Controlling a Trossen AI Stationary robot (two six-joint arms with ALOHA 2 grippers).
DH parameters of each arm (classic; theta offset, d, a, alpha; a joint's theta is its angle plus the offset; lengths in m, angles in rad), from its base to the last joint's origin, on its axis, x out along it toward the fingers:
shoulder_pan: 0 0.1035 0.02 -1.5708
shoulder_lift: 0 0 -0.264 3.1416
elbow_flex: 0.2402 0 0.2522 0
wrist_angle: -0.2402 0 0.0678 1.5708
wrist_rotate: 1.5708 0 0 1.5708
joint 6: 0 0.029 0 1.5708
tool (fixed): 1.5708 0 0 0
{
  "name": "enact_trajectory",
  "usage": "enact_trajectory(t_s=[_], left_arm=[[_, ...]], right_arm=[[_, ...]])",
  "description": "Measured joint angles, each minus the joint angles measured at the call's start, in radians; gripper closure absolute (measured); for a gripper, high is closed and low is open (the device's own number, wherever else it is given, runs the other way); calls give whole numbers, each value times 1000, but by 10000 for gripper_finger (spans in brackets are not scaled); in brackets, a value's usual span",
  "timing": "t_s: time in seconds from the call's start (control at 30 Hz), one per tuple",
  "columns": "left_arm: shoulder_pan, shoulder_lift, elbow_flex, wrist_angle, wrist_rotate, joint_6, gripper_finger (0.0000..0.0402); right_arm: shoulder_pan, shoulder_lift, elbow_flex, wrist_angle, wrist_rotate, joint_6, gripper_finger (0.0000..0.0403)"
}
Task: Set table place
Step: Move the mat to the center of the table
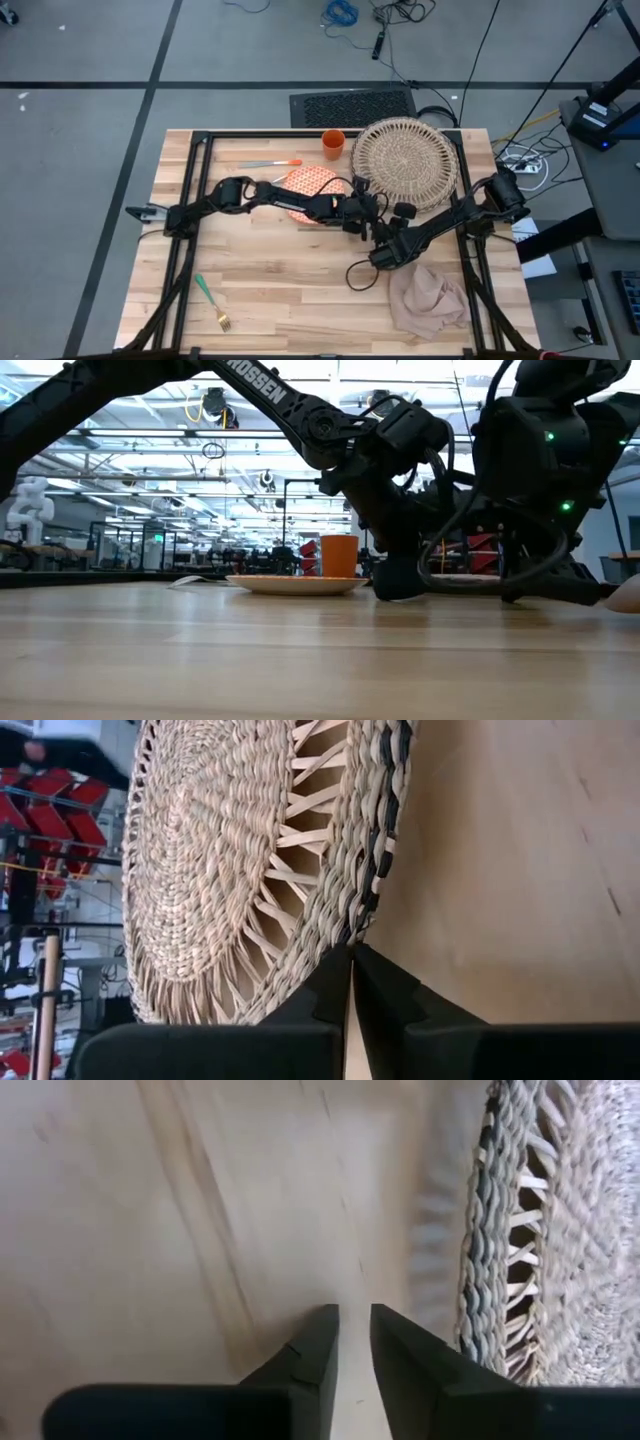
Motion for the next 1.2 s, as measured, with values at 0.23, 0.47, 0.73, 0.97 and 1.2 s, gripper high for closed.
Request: enact_trajectory(t_s=[0.23,0.47,0.73,0.97,1.2], left_arm=[[-5,0,0,-4,-27,-9,401],[-10,0,-1,-9,-30,-17,401],[-12,-1,-1,-72,-24,-53,400],[-17,-2,-1,-92,-49,-49,334],[-23,-2,-1,-99,-92,-68,241]], right_arm=[[21,1,-3,-22,55,44,270],[20,1,-2,-46,70,65,225],[24,-1,1,-83,27,87,207],[40,-16,0,-228,-125,129,207],[119,-76,-5,-256,-269,172,206]])
